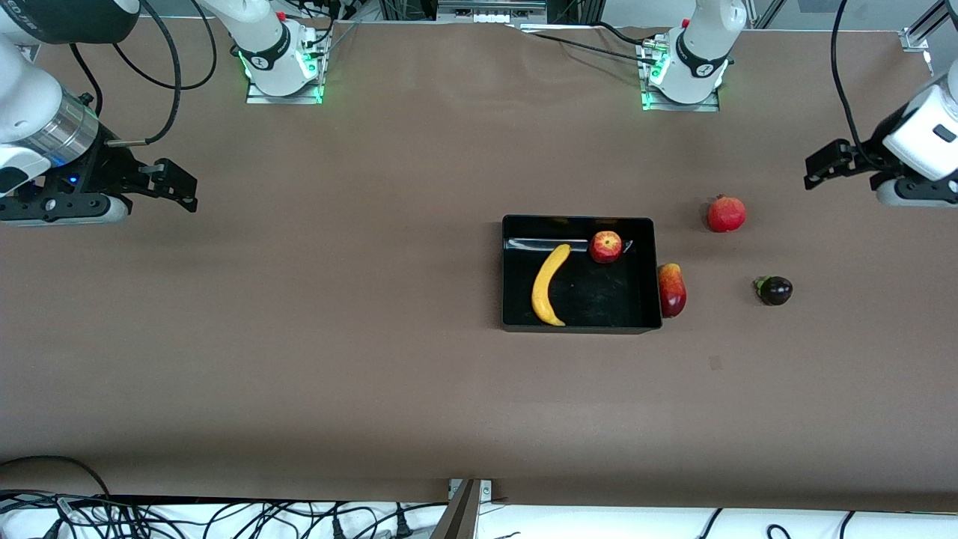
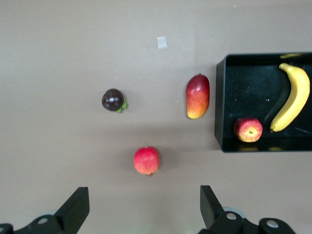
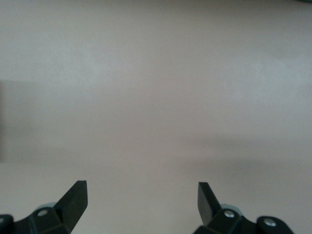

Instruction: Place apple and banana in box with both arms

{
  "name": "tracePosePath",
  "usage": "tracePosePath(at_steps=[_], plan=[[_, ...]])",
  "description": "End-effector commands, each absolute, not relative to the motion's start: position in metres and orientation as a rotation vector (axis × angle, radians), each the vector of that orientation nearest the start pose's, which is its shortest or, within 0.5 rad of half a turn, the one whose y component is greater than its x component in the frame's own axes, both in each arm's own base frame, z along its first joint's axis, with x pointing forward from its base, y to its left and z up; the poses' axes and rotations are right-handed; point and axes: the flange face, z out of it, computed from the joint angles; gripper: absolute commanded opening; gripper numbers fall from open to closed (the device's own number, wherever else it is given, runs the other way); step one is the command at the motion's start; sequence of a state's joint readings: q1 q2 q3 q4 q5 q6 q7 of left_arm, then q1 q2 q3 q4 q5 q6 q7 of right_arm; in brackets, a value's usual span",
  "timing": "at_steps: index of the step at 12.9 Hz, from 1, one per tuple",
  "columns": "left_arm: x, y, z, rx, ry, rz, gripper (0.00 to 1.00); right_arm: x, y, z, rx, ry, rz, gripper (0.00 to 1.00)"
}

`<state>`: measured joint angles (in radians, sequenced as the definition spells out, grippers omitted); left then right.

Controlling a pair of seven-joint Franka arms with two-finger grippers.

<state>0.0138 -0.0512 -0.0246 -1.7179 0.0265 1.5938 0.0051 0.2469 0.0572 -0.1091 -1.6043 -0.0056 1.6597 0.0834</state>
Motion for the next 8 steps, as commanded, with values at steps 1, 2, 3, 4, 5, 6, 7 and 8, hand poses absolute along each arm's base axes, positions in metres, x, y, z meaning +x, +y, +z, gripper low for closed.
tracePosePath(at_steps=[1, 2, 3, 4, 5, 6, 7, 8], plan=[[0.535, -0.008, 0.588, -3.116, 0.069, 0.077, 1.0, 0.563, 0.079, 0.588, -3.145, -0.069, 0.079, 1.0], [0.536, -0.008, 0.591, -3.115, 0.067, 0.06, 1.0, 0.564, 0.08, 0.589, -3.143, -0.069, 0.067, 1.0], [0.539, -0.009, 0.59, -3.115, 0.058, 0.05, 1.0, 0.564, 0.08, 0.59, -3.141, -0.072, 0.063, 1.0], [0.544, -0.012, 0.589, -3.114, 0.059, 0.012, 1.0, 0.564, 0.08, 0.591, -3.14, -0.072, 0.058, 1.0], [0.548, -0.009, 0.589, -3.114, 0.056, 0.005, 1.0, 0.565, 0.08, 0.591, -3.14, -0.072, 0.055, 1.0], [0.551, -0.004, 0.589, -3.115, 0.061, 0.005, 1.0, 0.566, 0.08, 0.592, -3.14, -0.072, 0.046, 1.0], [0.558, -0.003, 0.586, -3.127, 0.043, 0.003, 1.0, 0.566, 0.08, 0.592, -3.14, -0.072, 0.039, 1.0], [0.568, -0.002, 0.591, -3.115, 0.054, -0.019, 1.0, 0.566, 0.08, 0.592, -3.14, -0.072, 0.038, 1.0]])
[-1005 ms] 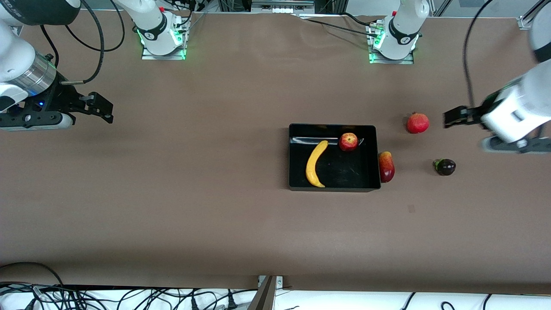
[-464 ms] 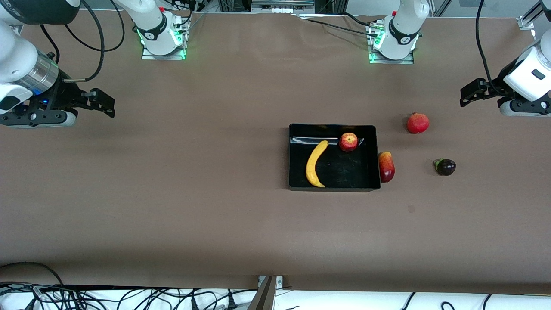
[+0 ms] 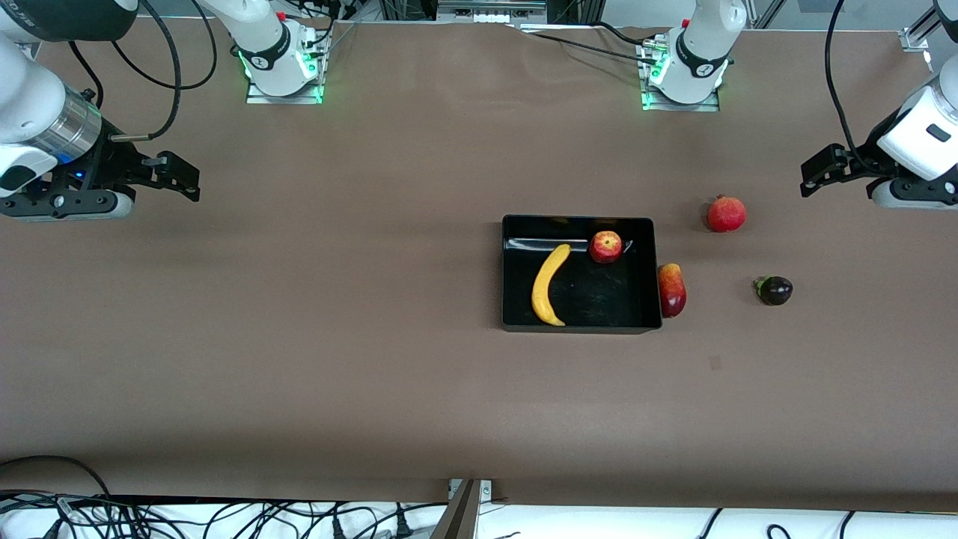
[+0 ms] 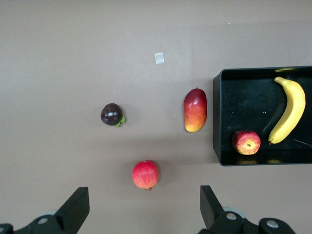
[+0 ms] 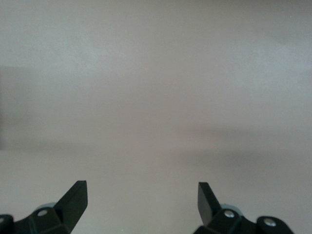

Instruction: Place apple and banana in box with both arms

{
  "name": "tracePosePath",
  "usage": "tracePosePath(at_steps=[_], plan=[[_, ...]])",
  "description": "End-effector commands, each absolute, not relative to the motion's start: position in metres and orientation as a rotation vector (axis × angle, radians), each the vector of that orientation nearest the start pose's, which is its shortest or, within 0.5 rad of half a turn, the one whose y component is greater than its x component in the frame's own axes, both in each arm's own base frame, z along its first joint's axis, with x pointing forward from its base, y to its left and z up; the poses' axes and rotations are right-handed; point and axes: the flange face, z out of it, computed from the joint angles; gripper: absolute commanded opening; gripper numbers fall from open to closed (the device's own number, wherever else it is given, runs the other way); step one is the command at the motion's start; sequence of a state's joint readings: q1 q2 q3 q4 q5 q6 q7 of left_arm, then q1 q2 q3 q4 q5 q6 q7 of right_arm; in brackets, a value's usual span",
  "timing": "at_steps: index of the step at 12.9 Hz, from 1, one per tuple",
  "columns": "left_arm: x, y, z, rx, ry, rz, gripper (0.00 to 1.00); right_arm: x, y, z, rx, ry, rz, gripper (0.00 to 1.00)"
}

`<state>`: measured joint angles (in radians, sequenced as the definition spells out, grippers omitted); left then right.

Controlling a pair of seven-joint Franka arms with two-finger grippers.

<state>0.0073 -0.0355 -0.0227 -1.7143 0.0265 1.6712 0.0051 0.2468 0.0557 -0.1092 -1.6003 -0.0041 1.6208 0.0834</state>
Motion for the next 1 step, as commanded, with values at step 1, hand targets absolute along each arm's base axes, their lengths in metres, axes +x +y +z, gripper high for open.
tracePosePath(at_steps=[1], plan=[[0.5793, -0.0068, 0.5934, -3.116, 0.053, -0.026, 1.0, 0.5664, 0.0803, 0.5922, -3.139, -0.072, 0.036, 1.0]])
